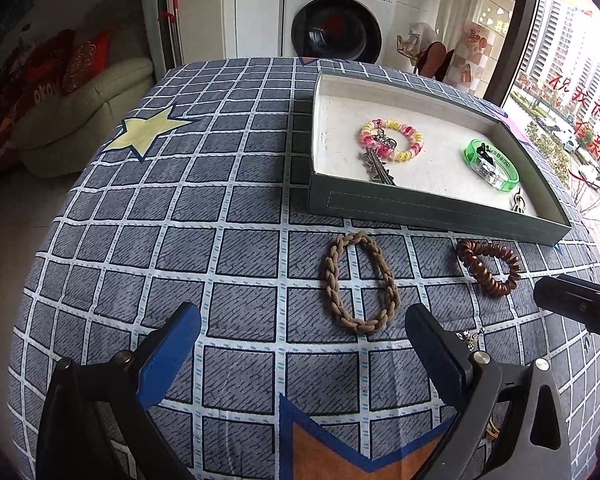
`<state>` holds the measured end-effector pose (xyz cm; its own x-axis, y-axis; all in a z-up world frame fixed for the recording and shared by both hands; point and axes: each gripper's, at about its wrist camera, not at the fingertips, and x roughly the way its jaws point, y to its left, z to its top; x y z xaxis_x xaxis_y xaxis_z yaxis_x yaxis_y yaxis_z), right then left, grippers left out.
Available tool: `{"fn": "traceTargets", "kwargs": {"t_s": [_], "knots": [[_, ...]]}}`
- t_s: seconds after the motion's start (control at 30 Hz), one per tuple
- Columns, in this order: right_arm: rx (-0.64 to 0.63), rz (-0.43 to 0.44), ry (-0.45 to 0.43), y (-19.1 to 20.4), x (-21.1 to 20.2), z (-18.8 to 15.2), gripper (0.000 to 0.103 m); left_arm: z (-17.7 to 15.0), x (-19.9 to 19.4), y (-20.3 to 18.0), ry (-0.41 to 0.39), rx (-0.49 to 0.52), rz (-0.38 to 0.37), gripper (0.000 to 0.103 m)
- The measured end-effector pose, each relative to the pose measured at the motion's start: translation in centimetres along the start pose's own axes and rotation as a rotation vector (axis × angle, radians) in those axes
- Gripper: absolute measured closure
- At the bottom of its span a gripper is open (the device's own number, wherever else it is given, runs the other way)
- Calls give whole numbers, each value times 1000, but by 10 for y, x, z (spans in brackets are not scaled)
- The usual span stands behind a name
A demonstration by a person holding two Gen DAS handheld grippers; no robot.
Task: Organize jewelry
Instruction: 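Withdraw both tools from the tray toward the braided bracelet and coil hair tie, then grasp the braided brown bracelet with the left gripper while the right grasps the brown coil hair tie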
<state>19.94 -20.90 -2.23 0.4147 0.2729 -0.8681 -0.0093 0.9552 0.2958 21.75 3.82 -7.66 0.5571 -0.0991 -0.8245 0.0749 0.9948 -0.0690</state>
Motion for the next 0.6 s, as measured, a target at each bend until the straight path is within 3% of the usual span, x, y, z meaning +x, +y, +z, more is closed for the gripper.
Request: {"fn": "traceTargets", "kwargs": {"t_s": [0.47,0.6], "knots": [[-37,-38,20,11,30,19,21,10,20,-7,15,37,5,0],[-63,-63,12,15,35,20,30,11,22,-10,20,54,-9,0]]}}
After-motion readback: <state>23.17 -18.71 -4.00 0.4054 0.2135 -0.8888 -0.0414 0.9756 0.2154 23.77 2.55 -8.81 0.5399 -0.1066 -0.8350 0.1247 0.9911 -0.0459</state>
